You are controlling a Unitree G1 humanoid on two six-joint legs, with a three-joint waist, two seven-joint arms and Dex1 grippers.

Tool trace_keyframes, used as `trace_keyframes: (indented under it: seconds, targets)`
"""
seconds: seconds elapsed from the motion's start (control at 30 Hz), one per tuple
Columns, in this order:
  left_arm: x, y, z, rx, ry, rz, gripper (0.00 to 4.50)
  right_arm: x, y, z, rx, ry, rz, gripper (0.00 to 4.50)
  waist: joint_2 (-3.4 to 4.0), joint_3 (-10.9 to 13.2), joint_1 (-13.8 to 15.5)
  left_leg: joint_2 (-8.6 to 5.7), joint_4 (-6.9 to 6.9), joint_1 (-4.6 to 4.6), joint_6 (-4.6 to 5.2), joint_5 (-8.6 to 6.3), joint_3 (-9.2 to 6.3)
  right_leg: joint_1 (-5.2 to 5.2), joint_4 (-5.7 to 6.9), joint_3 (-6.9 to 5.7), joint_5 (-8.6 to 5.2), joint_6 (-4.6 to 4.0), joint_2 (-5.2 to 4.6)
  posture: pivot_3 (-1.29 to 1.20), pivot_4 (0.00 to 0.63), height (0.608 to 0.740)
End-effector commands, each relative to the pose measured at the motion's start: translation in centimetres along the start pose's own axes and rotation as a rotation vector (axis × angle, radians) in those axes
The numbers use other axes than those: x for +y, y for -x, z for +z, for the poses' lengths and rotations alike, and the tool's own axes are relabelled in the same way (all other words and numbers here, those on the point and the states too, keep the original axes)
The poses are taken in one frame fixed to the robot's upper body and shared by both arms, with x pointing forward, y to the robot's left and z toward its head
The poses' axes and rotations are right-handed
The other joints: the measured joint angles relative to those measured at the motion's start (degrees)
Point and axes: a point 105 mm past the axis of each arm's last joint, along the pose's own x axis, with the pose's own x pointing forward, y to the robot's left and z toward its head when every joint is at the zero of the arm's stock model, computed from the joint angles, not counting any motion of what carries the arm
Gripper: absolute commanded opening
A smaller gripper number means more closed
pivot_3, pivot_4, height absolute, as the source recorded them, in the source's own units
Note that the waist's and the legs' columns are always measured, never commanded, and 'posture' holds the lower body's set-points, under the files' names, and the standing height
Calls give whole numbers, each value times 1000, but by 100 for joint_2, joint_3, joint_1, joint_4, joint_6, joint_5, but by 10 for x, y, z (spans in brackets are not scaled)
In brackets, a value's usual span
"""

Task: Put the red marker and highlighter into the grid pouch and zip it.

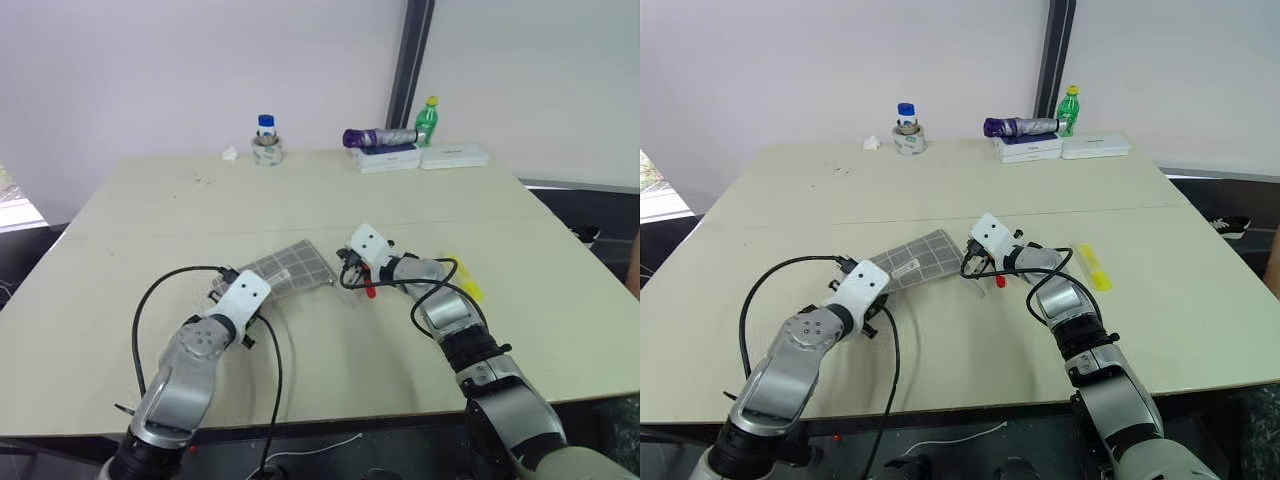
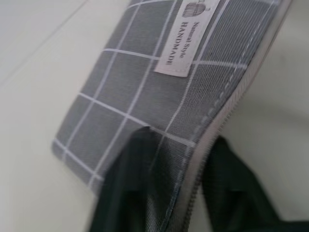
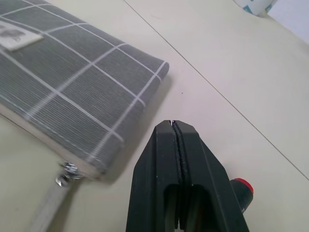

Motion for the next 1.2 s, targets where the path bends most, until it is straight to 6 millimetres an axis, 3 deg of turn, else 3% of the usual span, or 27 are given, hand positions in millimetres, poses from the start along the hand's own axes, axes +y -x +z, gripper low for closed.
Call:
trace_keyframes:
  seconds: [0.03, 0.2, 0.4, 0.5, 0.53, 0.57, 0.77, 1.03, 1.2]
  targets:
    - [-1, 17, 29, -184, -68, -111, 3010, 0, 2, 19, -68, 15, -3, 0, 0, 0, -8, 1, -1, 0, -1, 0, 0, -1, 0, 0, 0, 0, 0, 0, 150, 737]
    - [2, 39, 25, -282, -137, -253, 3010, 0, 2, 20, -70, 13, -2, 0, 0, 0, -11, 4, -6, 0, -1, 0, 2, -2, -7, 2, -1, -2, 0, 0, 150, 737]
    - [33, 51, 3, -287, -154, -243, 3010, -1, 3, 23, -77, 14, -5, 0, 0, 0, 5, 5, -4, 0, -1, 0, 0, 0, -9, 2, -1, -3, -4, 0, 150, 737]
    - [44, 57, -13, -256, -240, -247, 3799, -1, 3, 23, -78, 13, -6, 0, 1, 1, 0, 8, -8, -1, 0, -1, 0, -1, -12, 2, -1, -3, -6, 0, 150, 737]
    - [48, 57, -16, -249, -278, -238, 4287, -1, 4, 23, -79, 12, -6, 0, 1, 1, 0, 8, -10, 0, 0, -1, 1, -1, -14, 2, -1, -3, -6, 0, 150, 737]
    - [53, 57, -19, -240, -338, -221, 4421, 0, 4, 22, -79, 11, -5, 0, 1, 1, 0, 9, -11, 0, 0, -1, 1, -2, -14, 2, -1, -3, -6, 0, 150, 737]
    - [75, 49, -34, -241, -572, -145, 4421, 3, 2, 23, -79, 8, -1, 0, 2, 1, 6, 7, -11, 0, 1, -1, 1, -2, -14, 2, -1, -3, -8, 0, 150, 737]
    - [68, 28, -41, -321, -742, -182, 4421, 5, -5, 28, -83, 9, 5, 0, 2, 1, 0, 4, -12, -1, 1, -1, 2, -4, -12, 0, 0, -2, -4, 0, 150, 737]
    - [66, 14, -40, -368, -860, -166, 4421, 3, -15, 22, -28, 2, 5, 0, 2, 1, -6, 2, -10, 0, 1, -1, 3, -7, -5, 0, 0, -2, -1, 0, 150, 737]
